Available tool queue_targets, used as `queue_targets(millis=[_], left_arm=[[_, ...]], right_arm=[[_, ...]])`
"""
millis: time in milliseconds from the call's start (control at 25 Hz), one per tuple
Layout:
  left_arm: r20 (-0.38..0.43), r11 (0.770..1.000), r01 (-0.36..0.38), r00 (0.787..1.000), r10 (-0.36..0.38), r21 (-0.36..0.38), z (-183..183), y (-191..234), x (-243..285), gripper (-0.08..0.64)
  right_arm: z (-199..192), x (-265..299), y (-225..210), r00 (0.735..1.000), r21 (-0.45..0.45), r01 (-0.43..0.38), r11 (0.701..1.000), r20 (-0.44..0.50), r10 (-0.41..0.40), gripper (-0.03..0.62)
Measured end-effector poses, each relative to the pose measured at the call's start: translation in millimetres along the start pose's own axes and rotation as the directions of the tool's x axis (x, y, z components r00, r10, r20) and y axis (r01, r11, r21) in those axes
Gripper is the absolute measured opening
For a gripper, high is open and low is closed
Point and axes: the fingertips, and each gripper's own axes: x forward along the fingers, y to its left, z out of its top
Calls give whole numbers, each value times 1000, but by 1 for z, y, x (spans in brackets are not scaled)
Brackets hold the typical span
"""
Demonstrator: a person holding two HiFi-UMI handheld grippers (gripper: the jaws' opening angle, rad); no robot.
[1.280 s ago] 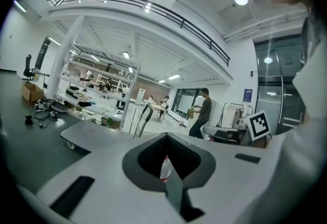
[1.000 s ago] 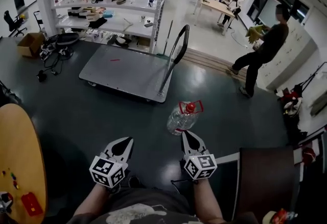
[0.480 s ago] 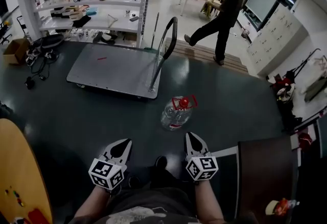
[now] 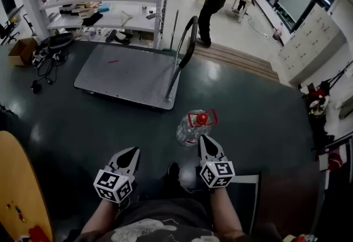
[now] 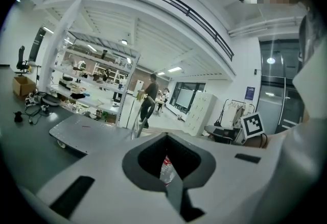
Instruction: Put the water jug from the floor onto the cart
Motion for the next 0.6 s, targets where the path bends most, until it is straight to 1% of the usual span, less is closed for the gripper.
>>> queue_targets(millis=[200, 400, 600], left_arm=[[-20, 1000, 4, 1000, -4, 23, 16, -3, 66, 6], [-41, 996, 24, 999, -21, 80, 35, -22, 132, 8], [-48, 996, 15, 999, -11, 83, 39, -40, 182, 7]], right_arm=[[11, 38, -48, 1000, 2, -6, 1000, -6, 6, -9], [25, 57, -115, 999, 30, 32, 999, -9, -32, -9], [24, 73, -166, 999, 46, 39, 998, -25, -37, -9]])
